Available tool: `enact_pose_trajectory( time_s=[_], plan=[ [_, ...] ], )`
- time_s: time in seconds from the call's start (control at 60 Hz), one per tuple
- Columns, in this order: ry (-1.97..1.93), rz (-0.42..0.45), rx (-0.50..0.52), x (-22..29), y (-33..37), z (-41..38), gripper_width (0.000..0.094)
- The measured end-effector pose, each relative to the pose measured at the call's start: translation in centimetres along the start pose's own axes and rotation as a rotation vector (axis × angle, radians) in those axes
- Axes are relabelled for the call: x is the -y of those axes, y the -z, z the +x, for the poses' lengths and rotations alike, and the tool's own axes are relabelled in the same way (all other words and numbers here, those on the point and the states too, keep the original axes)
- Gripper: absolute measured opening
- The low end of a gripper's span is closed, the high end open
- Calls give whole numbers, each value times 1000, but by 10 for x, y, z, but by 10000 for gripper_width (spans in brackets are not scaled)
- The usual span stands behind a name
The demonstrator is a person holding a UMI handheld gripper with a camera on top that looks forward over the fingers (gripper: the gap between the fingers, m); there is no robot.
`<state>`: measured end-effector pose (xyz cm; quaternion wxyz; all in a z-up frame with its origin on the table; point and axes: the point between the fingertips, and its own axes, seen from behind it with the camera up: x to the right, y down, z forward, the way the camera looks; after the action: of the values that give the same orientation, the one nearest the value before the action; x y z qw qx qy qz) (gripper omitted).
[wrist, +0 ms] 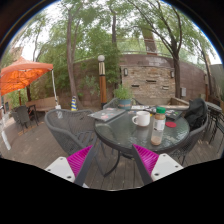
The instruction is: Pour water
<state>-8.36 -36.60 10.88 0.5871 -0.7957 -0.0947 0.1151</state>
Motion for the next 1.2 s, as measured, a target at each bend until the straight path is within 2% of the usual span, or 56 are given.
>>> enact_pose_trajectory(
  time_s=[0.117,0.217,0.417,0.5,0.783,0.817,0.85,0.867,0.883,0.9,0.983,1.183,1.2],
  plan=[
    [-3,4,-19,-2,-3,6,825],
    [3,40,-60,2,-15,28,817],
    [21,202,-154,36,-61,107,817],
    [32,238,-205,43,-86,142,820],
    [28,252,-291,46,-169,225,814],
    [29,253,-300,47,-176,229,800],
    [27,251,-298,47,-183,230,719],
    [26,251,-295,48,-186,230,615],
    [23,248,-295,47,-190,230,456],
    [17,243,-300,45,-192,232,411],
    [12,273,-316,44,-191,229,408],
    [-7,248,-284,42,-197,235,408],
    [0,248,-285,43,-196,234,383]
  ],
)
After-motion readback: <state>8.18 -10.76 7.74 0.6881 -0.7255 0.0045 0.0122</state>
